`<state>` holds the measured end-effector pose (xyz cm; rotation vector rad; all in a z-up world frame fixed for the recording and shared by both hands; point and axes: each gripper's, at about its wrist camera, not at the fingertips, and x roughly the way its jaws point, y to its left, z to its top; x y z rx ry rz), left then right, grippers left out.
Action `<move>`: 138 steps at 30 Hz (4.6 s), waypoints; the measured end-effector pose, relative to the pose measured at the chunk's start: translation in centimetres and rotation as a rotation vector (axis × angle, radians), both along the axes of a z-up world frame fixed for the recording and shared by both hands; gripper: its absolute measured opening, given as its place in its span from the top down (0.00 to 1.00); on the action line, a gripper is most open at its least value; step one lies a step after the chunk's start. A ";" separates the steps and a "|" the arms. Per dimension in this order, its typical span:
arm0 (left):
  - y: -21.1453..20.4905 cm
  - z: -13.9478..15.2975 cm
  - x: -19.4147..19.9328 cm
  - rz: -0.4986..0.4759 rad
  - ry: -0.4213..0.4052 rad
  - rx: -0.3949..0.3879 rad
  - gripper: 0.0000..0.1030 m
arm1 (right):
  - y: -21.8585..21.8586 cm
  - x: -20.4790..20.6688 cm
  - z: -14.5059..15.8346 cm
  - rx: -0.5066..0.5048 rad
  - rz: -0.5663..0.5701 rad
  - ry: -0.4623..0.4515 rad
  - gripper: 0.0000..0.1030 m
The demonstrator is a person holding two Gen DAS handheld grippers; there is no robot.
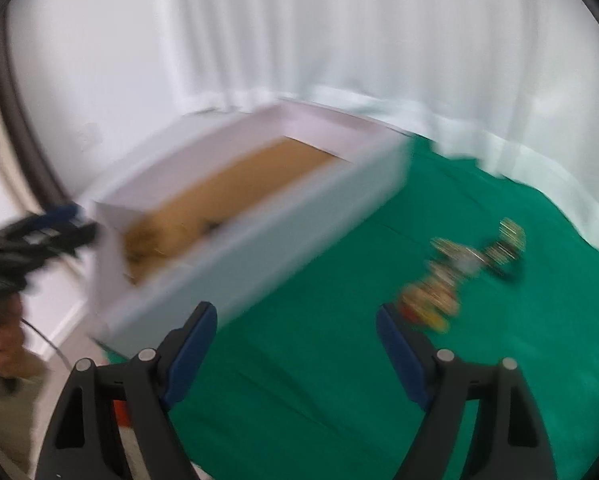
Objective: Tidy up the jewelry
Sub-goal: 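Lower the bead bracelet and gold bangle into the white box and release, then move the left tool back toward the remaining earrings and chains, then grasp the gold and red earrings with the left tool and lift, then carry the gold earrings toward the box with the left tool while the right tool grasps the red bead bracelet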
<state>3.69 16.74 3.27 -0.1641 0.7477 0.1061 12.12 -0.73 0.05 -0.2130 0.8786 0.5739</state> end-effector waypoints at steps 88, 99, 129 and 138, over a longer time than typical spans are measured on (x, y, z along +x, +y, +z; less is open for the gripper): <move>-15.9 -12.7 22.5 -0.360 0.274 -0.047 0.83 | -17.4 -1.4 -12.1 -0.168 -0.412 0.134 0.16; -11.8 -6.1 18.1 -0.321 0.210 -0.143 0.97 | -17.4 -1.3 -12.1 -0.167 -0.418 0.135 0.16; -11.7 -5.6 12.7 -0.349 0.138 -0.213 0.92 | -17.4 -1.3 -12.2 -0.168 -0.417 0.140 0.15; -7.7 -4.5 7.9 -0.269 0.106 -0.281 0.92 | -17.1 -0.6 -12.1 -0.187 -0.390 0.177 0.15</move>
